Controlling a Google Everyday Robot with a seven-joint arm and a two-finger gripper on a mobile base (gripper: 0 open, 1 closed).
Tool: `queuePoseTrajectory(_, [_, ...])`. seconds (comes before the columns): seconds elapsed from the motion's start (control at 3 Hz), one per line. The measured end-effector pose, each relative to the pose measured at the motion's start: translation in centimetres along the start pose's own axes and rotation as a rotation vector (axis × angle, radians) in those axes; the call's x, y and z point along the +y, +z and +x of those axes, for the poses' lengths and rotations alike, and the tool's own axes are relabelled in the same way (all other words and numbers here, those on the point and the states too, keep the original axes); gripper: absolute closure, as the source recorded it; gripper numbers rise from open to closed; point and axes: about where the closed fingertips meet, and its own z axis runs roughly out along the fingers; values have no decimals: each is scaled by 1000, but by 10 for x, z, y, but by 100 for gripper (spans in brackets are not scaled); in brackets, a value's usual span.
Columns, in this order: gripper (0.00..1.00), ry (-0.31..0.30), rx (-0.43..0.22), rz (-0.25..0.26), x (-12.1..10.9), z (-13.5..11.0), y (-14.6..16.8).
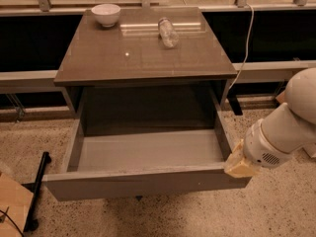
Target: Close top drawer
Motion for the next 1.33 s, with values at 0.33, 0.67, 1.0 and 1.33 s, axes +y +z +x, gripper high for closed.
queuePoseTrajectory(0.33, [100,40,-36,-59,6,14,35])
queuePoseTrajectory(0.67, [100,86,-99,-146,-16,37,103])
queuePoseTrajectory(1.0, [100,90,-99,-143,-16,37,104])
queuePoseTrajectory(1.33, [100,97,-101,-138,-16,38,105])
